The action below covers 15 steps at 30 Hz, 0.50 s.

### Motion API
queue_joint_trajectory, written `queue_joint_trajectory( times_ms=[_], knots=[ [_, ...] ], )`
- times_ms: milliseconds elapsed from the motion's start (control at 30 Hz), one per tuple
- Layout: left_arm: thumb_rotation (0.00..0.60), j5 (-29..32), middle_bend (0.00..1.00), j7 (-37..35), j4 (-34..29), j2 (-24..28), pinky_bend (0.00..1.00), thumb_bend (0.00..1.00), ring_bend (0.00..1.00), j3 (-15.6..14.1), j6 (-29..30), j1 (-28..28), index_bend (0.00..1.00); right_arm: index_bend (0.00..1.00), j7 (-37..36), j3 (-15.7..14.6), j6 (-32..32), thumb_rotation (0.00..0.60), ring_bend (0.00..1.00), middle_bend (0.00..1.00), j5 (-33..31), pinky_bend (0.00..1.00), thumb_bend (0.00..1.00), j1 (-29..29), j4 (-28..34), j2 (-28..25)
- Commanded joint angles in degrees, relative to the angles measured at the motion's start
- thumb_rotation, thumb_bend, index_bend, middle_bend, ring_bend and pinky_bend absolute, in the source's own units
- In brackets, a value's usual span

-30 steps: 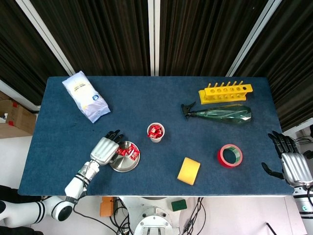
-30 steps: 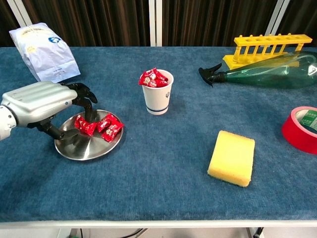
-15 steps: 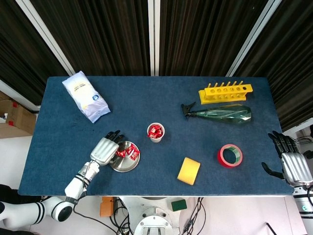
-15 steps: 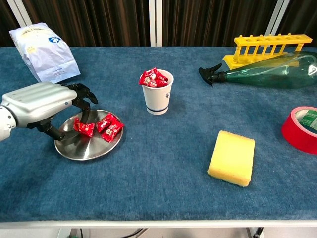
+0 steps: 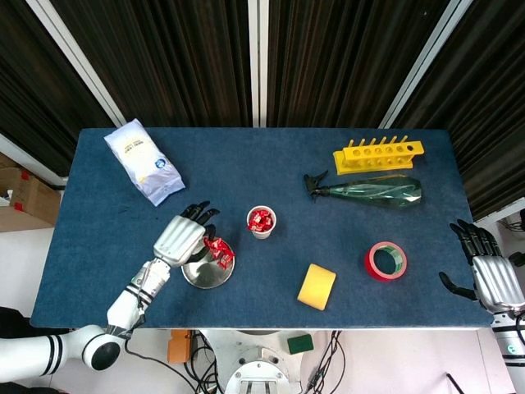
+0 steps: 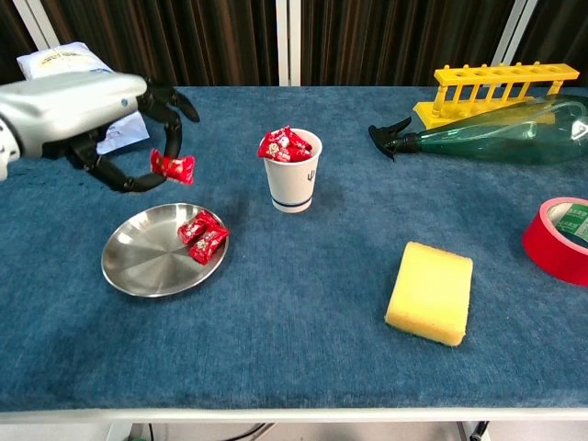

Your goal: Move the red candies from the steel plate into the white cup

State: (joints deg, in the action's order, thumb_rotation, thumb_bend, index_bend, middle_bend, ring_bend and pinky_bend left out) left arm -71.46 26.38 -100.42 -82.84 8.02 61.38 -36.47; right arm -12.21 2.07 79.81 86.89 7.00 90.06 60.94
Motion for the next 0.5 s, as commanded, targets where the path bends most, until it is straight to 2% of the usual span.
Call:
queue_joint_trajectory(
  times_ms=[33, 167, 267, 400, 500],
  knots=[
    [0.600, 7.63, 0.18, 5.86, -5.24, 1.48, 0.16, 0.34, 0.05, 5.31, -2.02, -4.44, 0.54, 0.01, -0.06, 0.03, -0.09, 0.600, 0.00, 0.00, -0.06, 0.00, 0.28, 0.04, -0.06, -0.01],
    [0.600, 15.74, 0.19, 12.07, -5.34, -1.23, 0.16, 0.34, 0.05, 8.52, -2.93, -9.56, 0.54, 0.01, -0.14, 0.03, -0.17, 0.600, 0.00, 0.00, -0.05, 0.00, 0.28, 0.09, -0.11, -0.06],
    [0.600, 20.60, 0.19, 15.82, -1.90, -4.32, 0.16, 0.34, 0.05, 9.84, -3.66, -13.72, 0.52, 0.01, -0.29, -0.09, 0.13, 0.600, 0.00, 0.00, 0.37, 0.00, 0.28, 0.00, -0.16, -0.08],
    [0.600, 24.50, 0.19, 15.84, 3.88, -8.83, 0.16, 0.34, 0.06, 11.98, -3.91, -17.81, 0.52, 0.01, -0.91, -0.15, 0.12, 0.600, 0.00, 0.00, 0.46, 0.00, 0.28, -0.01, -0.33, -0.26],
    [0.600, 26.78, 0.21, 15.35, 6.48, -10.70, 0.16, 0.35, 0.07, 12.45, -4.25, -19.45, 0.52, 0.01, -1.51, 0.01, 0.09, 0.600, 0.00, 0.00, 0.29, 0.00, 0.28, 0.05, -0.53, -0.36]
  ],
)
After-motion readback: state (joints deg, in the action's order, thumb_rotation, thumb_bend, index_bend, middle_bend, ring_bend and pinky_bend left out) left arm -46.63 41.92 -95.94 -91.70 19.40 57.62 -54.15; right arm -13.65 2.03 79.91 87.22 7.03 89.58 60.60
